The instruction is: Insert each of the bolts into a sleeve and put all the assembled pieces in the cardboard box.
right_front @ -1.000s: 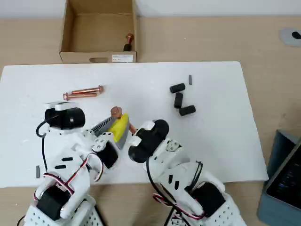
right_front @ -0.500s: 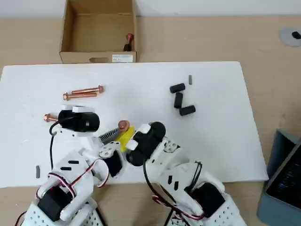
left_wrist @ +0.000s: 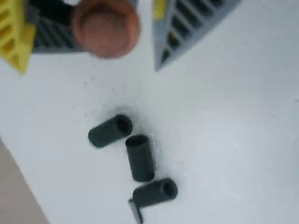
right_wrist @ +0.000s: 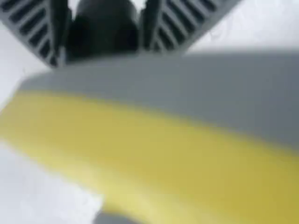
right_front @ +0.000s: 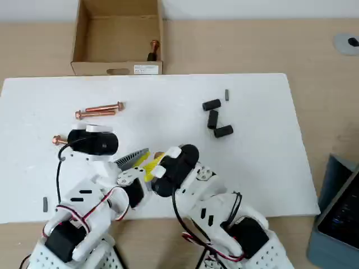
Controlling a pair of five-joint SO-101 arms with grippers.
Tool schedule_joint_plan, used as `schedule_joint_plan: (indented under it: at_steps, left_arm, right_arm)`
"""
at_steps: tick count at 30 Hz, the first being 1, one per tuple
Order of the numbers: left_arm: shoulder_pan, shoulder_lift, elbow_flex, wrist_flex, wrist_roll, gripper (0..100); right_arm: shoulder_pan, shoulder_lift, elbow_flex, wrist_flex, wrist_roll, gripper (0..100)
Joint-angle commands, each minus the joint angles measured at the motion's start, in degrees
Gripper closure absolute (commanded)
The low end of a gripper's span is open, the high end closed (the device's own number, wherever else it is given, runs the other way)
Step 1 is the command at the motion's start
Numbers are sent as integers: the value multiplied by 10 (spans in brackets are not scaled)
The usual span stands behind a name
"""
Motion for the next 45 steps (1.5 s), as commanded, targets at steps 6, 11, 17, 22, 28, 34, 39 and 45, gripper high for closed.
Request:
schedule_joint_plan:
  at_steps: [6, 11, 17, 22, 28, 34, 39, 45]
  left_arm:
    - [-26, -1, -91, 53, -6, 812]
    - [-113, -1, -100, 51, -82, 909]
    - [-238, -2, -73, 32, -187, 999]
    - [-355, -2, 24, 31, -224, 998]
    - [-436, -2, 163, -43, -229, 998]
    - [-431, -1, 202, -62, -236, 998]
    - [-427, -1, 202, -33, -238, 998]
    - [-428, -1, 202, -28, -237, 998]
  right_arm:
    - [-3, -67, -30, -16, -1, 989]
    - [-1, -67, -30, -13, -2, 989]
    - [34, -60, -29, 14, -55, 989]
    - [122, -60, -45, 71, -59, 989]
    - [137, 5, -112, 70, -60, 989]
    - [139, 219, -249, 47, -62, 989]
    - [139, 407, -379, -28, -62, 989]
    - [140, 624, -528, -108, -58, 989]
